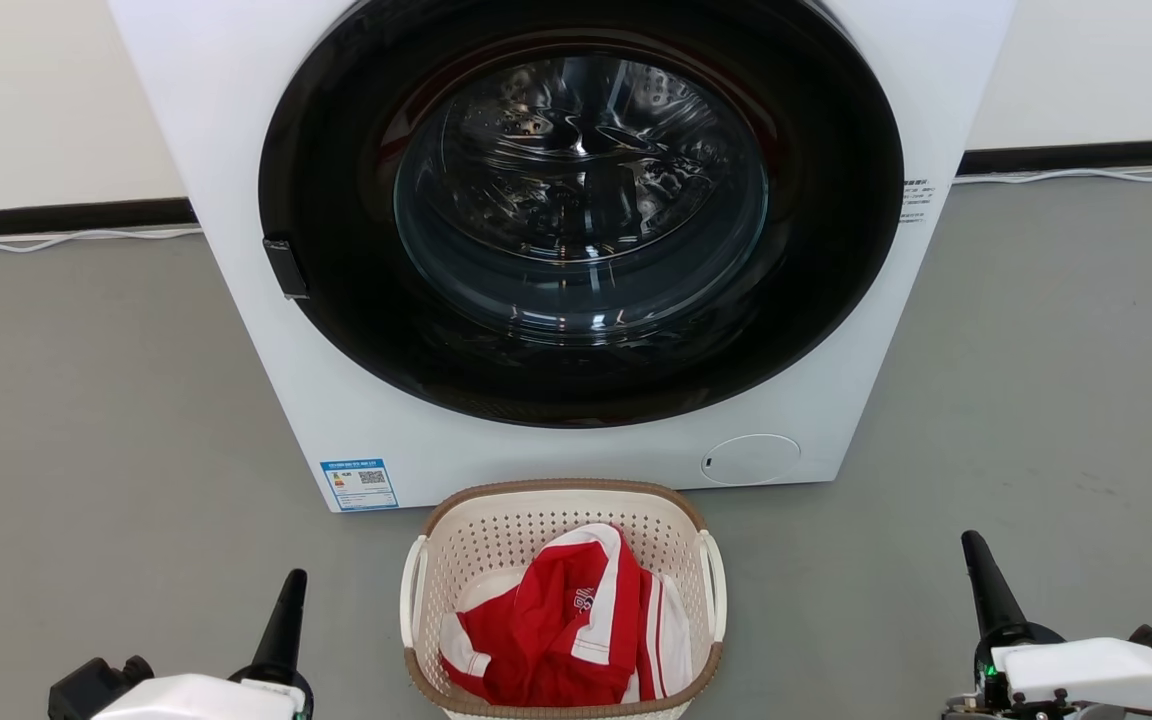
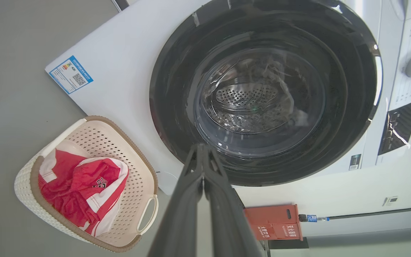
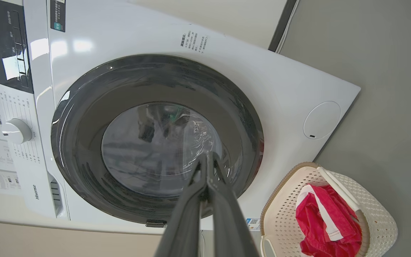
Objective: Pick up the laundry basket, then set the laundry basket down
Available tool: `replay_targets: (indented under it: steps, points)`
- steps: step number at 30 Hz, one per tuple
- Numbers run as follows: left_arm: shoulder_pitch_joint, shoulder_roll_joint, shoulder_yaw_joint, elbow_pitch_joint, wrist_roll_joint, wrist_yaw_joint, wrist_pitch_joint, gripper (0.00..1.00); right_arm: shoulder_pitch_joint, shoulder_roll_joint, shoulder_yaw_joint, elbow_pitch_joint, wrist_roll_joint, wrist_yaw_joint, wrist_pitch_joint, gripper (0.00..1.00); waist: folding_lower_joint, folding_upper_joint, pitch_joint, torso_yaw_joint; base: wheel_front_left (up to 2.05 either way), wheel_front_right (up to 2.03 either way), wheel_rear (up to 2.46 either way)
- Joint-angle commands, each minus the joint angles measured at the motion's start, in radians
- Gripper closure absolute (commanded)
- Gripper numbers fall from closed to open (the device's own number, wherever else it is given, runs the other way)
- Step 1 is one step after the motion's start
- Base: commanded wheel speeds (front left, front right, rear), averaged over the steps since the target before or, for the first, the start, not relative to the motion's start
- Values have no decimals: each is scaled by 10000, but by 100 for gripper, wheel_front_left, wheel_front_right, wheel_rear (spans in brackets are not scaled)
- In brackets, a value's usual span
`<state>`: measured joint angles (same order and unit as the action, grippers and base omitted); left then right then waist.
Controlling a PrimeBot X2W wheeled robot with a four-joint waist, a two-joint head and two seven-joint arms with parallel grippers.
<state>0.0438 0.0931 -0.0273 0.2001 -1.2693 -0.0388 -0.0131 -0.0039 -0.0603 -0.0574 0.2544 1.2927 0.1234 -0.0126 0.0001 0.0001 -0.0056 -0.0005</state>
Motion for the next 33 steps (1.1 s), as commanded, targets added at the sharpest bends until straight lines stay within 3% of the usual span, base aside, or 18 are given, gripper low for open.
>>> replay_targets:
  steps: [1,33]
  points:
    - [-663,39,336,-169,-338,-197,58,100,-464,-137,134,-213,302,56,123,100,0,-1,4,0,0,0,0]
    - [-1486,-156,1033,433,-3708,-918,960,100,-1012,-119,-260,-114,3412,73,1014,100,0,-1,88,5,0,0,0]
